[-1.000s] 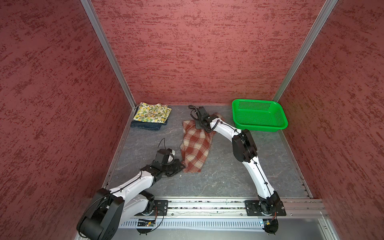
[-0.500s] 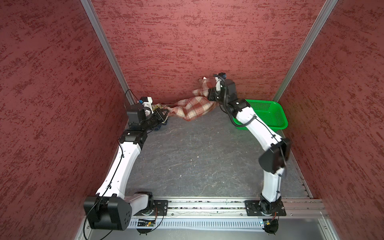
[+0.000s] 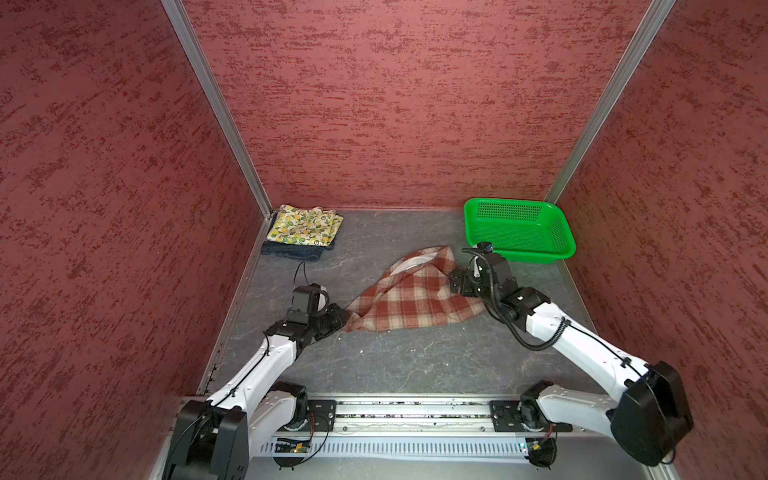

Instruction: Fold and stack the skirts

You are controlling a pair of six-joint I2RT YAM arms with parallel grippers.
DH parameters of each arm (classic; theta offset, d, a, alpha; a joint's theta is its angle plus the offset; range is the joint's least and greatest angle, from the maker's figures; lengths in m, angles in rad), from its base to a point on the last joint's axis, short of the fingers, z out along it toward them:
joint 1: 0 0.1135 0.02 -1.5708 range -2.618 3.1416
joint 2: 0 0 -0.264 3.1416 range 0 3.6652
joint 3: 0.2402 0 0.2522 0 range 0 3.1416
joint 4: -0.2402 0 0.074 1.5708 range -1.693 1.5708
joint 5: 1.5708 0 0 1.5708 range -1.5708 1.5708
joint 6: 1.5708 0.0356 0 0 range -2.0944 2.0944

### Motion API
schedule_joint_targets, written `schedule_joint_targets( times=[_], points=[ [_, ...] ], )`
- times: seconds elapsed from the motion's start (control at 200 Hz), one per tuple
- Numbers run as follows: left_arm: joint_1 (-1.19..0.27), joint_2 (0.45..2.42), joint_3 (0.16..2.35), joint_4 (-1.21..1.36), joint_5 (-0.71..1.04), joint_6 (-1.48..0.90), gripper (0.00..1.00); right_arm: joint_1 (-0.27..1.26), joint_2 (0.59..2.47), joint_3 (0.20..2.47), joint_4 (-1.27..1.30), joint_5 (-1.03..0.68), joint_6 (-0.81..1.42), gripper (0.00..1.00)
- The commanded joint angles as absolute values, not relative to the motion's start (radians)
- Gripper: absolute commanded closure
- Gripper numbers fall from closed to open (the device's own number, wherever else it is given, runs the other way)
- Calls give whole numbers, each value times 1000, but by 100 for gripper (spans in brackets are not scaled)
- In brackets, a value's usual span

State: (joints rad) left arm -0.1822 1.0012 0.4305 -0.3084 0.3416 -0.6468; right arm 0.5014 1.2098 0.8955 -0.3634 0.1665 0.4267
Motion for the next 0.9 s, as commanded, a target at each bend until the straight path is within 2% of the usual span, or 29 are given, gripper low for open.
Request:
schedule_joint_targets(
  times=[0.0, 0.235, 0.316, 0.411, 0.471, 0.606, 0.736, 0.857, 0.897],
  points=[
    [-197, 1008, 458, -261, 301, -658, 72, 502, 1276, 998, -463, 205, 426, 3],
    [-206, 1039, 459, -265, 300, -654, 75, 471, 1526, 1145, -570, 169, 453, 14],
    [-209, 1039, 464, -270, 294, -654, 76, 463, 1505, 1129, -580, 190, 482, 19],
    [-209, 1043, 468, -258, 283, -654, 77, 446, 1430, 1084, -609, 228, 518, 20],
    [-210, 1060, 475, -248, 284, -650, 84, 426, 1384, 1056, -633, 234, 530, 20],
    [-212, 1102, 492, -229, 293, -644, 89, 394, 1341, 991, -666, 234, 529, 20],
    [-212, 1106, 494, -218, 291, -644, 99, 382, 1400, 984, -645, 226, 482, 20],
    [-209, 1103, 509, -233, 288, -635, 100, 379, 1508, 1012, -603, 196, 434, 21],
    [-205, 1098, 510, -236, 288, -634, 100, 378, 1533, 1024, -594, 185, 416, 26]
  ],
)
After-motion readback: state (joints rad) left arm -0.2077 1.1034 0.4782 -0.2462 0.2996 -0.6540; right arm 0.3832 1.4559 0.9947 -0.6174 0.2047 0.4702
